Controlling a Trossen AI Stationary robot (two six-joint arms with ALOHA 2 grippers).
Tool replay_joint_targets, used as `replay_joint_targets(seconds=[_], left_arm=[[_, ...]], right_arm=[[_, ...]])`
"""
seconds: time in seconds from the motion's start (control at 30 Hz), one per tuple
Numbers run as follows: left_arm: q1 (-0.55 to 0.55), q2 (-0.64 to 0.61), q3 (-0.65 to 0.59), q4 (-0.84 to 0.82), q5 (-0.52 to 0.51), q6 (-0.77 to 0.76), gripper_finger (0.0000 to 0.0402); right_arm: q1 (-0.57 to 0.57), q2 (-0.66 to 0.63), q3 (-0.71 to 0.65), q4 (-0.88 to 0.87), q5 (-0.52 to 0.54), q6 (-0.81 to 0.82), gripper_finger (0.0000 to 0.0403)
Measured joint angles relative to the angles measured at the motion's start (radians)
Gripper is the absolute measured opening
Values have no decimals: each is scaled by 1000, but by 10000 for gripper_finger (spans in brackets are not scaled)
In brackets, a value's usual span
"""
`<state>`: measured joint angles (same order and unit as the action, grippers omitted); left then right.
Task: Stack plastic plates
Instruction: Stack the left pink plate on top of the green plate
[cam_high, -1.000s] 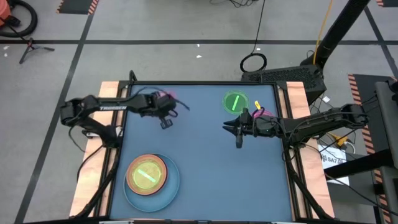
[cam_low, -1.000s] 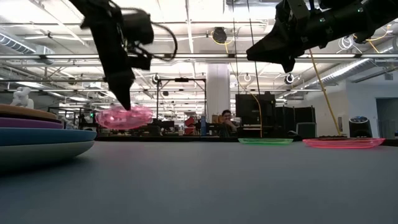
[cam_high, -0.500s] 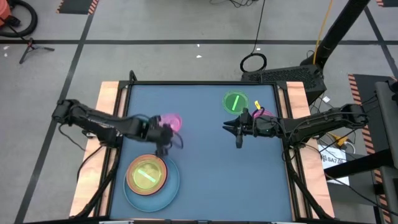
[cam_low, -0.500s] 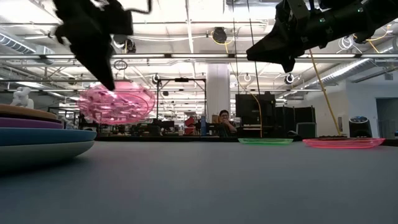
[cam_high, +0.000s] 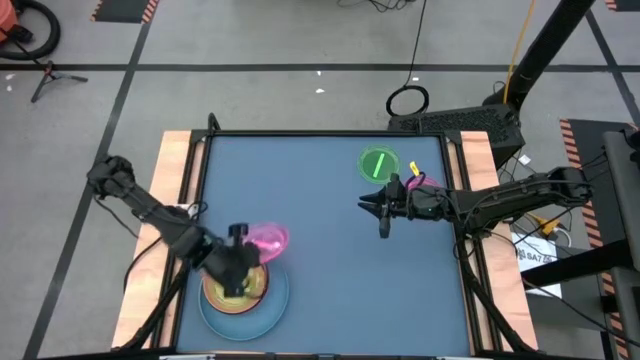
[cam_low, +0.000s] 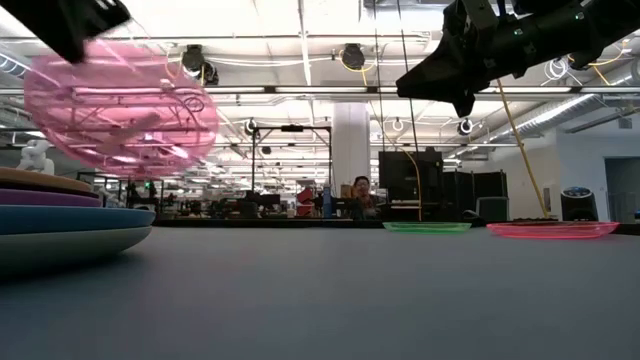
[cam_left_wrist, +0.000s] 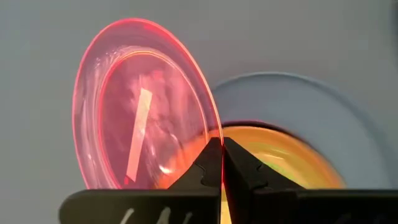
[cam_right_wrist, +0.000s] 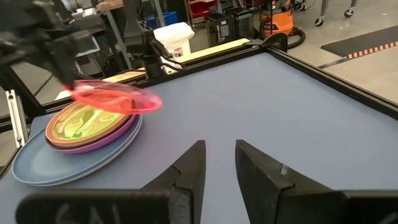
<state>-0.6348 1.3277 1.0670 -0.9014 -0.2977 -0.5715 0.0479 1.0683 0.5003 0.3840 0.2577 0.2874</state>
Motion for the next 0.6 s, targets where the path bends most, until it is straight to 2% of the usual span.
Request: replay_joint_targets(seconds=[0.23, 0.43, 0.6], left_arm=[[-144, 0, 44, -7, 23, -149, 3], [-260, 17, 44, -84, 54, -340, 3], [-317, 38, 44, -92, 61, -426, 3]], right_arm=[[0, 0, 0, 0, 0, 0, 82], [0, 0, 0, 0, -1, 15, 82], [0, 0, 0, 0, -1, 18, 82]])
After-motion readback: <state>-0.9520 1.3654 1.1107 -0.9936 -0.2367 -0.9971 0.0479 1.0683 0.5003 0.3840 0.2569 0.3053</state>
